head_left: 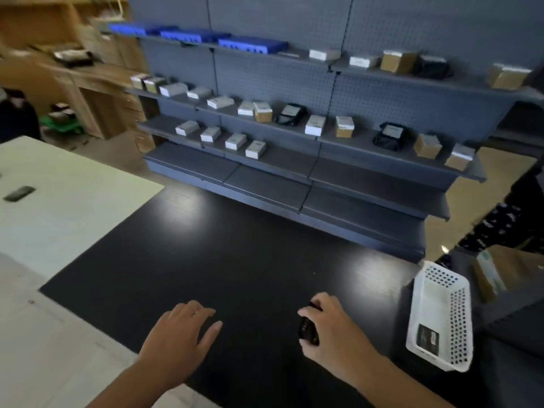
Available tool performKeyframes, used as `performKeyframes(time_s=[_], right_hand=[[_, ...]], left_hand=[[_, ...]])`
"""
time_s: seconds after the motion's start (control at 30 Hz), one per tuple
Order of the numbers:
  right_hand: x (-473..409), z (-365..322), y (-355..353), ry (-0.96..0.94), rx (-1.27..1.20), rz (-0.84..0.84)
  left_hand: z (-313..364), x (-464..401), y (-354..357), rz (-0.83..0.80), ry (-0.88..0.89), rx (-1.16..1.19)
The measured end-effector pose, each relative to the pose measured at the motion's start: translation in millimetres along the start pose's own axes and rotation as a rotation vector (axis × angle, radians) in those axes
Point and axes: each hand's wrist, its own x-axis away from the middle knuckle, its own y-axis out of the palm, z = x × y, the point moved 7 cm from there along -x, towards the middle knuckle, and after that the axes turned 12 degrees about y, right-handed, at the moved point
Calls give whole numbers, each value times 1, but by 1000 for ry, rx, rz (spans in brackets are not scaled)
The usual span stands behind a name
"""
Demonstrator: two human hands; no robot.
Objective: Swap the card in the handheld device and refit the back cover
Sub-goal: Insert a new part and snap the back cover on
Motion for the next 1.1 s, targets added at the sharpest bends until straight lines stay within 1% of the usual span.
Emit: performKeyframes(time_s=[0.17, 0.37, 0.5, 0.63, 0.8, 0.97, 1.1], right_hand=[[-39, -129, -24, -143, 51, 56], [-81, -269, -8, -207, 99, 90], [-103, -351, 10, -243, 121, 87], [-128, -417, 27, -284, 126, 66], [-178, -484, 51, -315, 137, 12], [-250, -552, 80, -328, 115, -39], [-299, -614, 103, -365, 91, -125]], left_hand=[[-80, 23, -46, 82, -19, 3], [-199, 63, -98, 200, -54, -47], [-265, 87, -120, 275, -117, -43], [-317, 99, -131, 321, -175, -26], [-391, 101, -134, 303, -212, -8], [-489, 96, -142, 285, -267, -88], [-566, 104, -166, 279, -324, -98]])
